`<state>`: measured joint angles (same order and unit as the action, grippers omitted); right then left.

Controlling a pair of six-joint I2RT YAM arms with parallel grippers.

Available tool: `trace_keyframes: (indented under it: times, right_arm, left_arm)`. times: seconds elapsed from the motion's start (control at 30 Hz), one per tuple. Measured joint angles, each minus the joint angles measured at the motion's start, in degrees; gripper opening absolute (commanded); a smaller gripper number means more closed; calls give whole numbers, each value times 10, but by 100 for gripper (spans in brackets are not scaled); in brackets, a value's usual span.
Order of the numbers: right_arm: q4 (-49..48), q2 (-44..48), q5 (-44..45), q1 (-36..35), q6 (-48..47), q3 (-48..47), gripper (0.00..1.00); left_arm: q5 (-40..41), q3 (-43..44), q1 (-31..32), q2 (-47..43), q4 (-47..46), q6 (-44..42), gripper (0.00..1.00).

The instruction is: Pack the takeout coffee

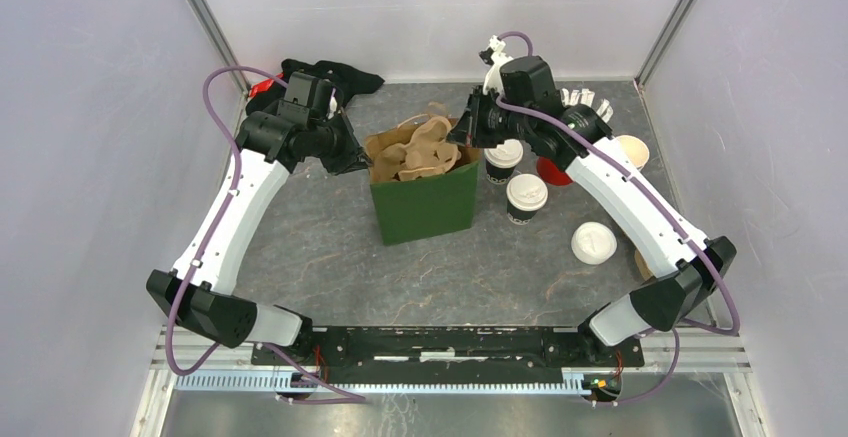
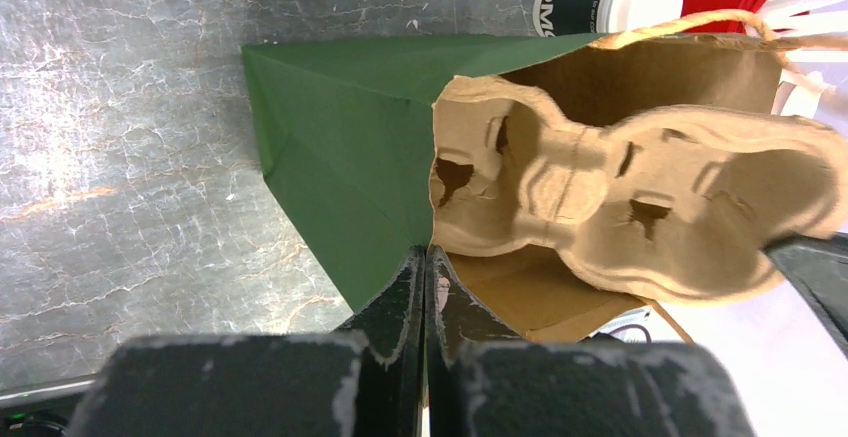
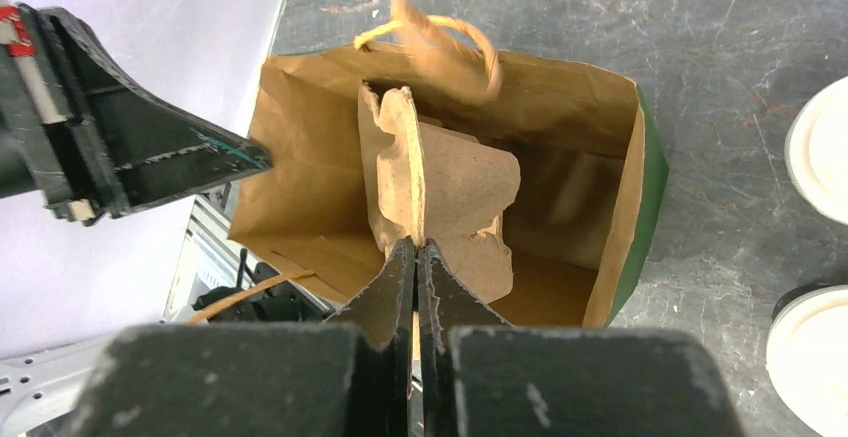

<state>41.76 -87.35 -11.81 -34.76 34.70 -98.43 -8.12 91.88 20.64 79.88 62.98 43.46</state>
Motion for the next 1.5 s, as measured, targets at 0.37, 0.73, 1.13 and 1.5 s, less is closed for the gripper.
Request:
trace_keyframes:
  times: [0.37,0.73,1.13,1.5]
  right_arm:
    - [-50,7,-19,1,6,57,0]
    - [-68,7,-46,26,13,73,61]
    - [75,85,-63,195,-111,-38,86]
    - [53,64,-30,105,-156,29,86]
  left_arm:
    - [1,0,0,0,0,0,2]
    - [5,0,0,0,5,0,2]
    - [6,0,0,0,11,0,2]
    - [7,0,0,0,12,-2,32]
